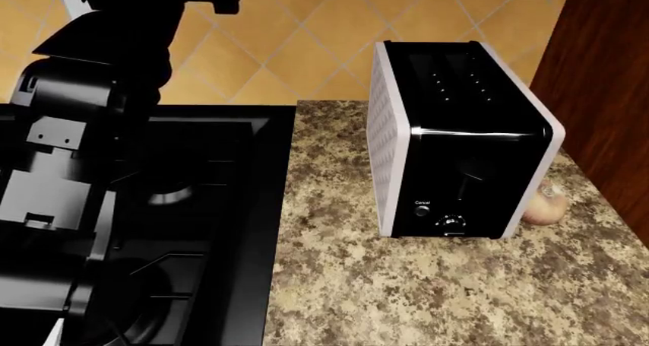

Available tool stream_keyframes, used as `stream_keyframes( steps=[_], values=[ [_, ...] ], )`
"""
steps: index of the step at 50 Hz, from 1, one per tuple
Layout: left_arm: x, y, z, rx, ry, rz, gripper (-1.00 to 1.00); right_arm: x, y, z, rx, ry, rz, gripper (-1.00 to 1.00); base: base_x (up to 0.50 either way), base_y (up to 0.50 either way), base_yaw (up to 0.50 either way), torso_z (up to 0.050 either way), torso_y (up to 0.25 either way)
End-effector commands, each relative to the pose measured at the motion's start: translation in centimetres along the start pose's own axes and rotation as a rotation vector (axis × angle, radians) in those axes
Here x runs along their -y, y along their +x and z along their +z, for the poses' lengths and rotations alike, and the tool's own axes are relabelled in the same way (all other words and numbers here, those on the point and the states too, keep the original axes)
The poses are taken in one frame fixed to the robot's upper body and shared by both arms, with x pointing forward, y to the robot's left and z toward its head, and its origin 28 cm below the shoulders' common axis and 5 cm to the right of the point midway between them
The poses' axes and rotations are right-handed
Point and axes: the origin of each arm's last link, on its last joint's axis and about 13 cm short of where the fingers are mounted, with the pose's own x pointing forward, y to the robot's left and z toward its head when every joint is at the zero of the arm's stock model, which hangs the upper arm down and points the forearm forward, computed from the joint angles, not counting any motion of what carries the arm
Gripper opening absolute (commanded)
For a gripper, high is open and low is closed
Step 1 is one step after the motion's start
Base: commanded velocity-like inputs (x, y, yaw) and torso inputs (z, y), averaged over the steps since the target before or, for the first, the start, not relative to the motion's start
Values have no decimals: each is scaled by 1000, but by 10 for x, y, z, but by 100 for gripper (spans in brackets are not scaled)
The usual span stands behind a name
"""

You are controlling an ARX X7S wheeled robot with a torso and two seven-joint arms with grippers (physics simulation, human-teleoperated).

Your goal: Pick the canned food and canned food from the counter and place them in the cabinets closest to them.

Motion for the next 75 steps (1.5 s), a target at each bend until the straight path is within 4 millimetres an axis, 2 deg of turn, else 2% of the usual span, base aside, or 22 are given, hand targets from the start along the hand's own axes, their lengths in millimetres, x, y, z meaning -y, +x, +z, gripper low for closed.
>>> stream_keyframes(
  steps=[1, 34, 44, 55, 59, 65, 75],
  values=[
    [0, 0, 1, 3, 1, -5, 100, -2, 9, -9, -4, -55, -41, 100, 0, 0, 0, 0, 0],
    [0, -2, 3, 6, 2, -9, 100, 3, -10, 10, 156, -31, -57, 100, 2, 0, 1, 0, 0],
    [0, -2, 4, 10, -1, -8, 100, 2, -13, 11, 166, -22, -37, 100, 0, 0, 0, 0, 0],
    [-2, -32, 41, 123, -111, -58, 100, 10, -29, 10, 160, -9, -9, 100, 0, 0, 0, 0, 0],
    [0, -50, 51, 167, -118, -81, 100, 13, -34, 7, 153, -6, 10, 100, 0, 0, 0, 0, 0],
    [0, -69, 58, 210, -123, -108, 100, 18, -42, 4, 148, -15, 21, 100, 0, 0, 0, 0, 0],
    [-1, -86, 58, 210, -96, -138, 100, 26, -65, 3, 181, -17, 37, 100, 0, 0, 0, 0, 0]
  ],
)
